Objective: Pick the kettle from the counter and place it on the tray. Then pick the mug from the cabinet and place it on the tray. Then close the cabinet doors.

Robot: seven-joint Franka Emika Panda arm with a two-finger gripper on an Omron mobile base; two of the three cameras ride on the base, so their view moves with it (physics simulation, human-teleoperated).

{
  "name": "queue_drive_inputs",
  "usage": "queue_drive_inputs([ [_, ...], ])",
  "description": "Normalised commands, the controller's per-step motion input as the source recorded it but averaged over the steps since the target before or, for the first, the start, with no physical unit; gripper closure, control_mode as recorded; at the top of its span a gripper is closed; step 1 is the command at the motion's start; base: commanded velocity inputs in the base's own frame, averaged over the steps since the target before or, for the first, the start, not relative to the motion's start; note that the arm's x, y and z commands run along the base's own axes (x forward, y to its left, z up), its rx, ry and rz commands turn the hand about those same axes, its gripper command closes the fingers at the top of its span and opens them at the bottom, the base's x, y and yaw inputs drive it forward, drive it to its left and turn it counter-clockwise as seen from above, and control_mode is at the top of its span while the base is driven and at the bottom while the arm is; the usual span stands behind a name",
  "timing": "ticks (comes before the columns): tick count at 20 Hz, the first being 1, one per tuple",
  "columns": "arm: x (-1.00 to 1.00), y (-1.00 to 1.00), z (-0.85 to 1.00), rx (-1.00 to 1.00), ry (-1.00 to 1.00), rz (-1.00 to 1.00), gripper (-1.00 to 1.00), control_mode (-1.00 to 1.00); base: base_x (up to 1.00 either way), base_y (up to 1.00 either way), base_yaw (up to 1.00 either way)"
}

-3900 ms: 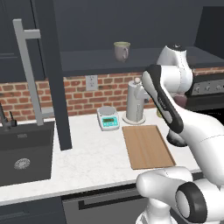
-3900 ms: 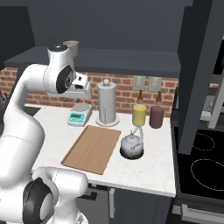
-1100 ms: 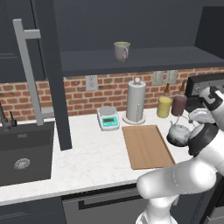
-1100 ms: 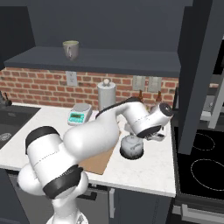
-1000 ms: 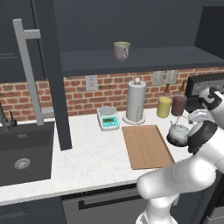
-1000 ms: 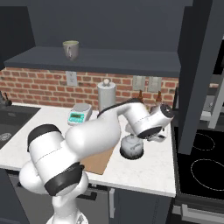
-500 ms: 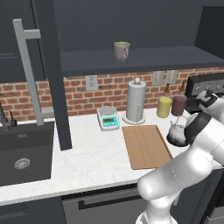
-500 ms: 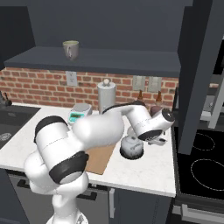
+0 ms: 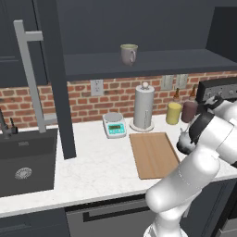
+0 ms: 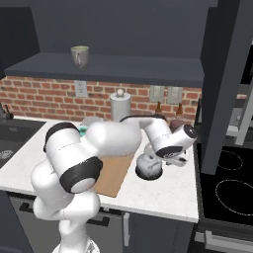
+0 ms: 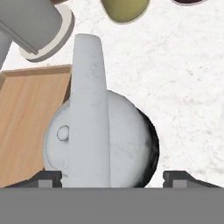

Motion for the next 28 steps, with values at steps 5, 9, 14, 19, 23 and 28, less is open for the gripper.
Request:
queue_drive_inputs([
  [5, -0.04, 0.00, 0.06, 0.18, -0.01, 0.00, 1.00, -1.00, 0.00, 0.00, 0.00],
  [9, -0.21, 0.16, 0.24, 0.23, -0.09, 0.00, 1.00, -1.00, 0.00, 0.00, 0.00],
  [14, -0.18, 0.48, 0.52, 0.22, -0.18, 0.00, 1.00, -1.00, 0.00, 0.00, 0.00],
  [19, -0.13, 0.87, 0.61, 0.10, -0.22, -0.02, 1.00, -1.00, 0.00, 0.00, 0.00],
  [23, -0.16, 1.00, 0.14, -0.01, -0.11, -0.02, 1.00, -1.00, 0.00, 0.00, 0.00],
  [28, -0.07, 1.00, -0.10, -0.08, -0.01, -0.05, 1.00, -1.00, 0.00, 0.00, 0.00],
])
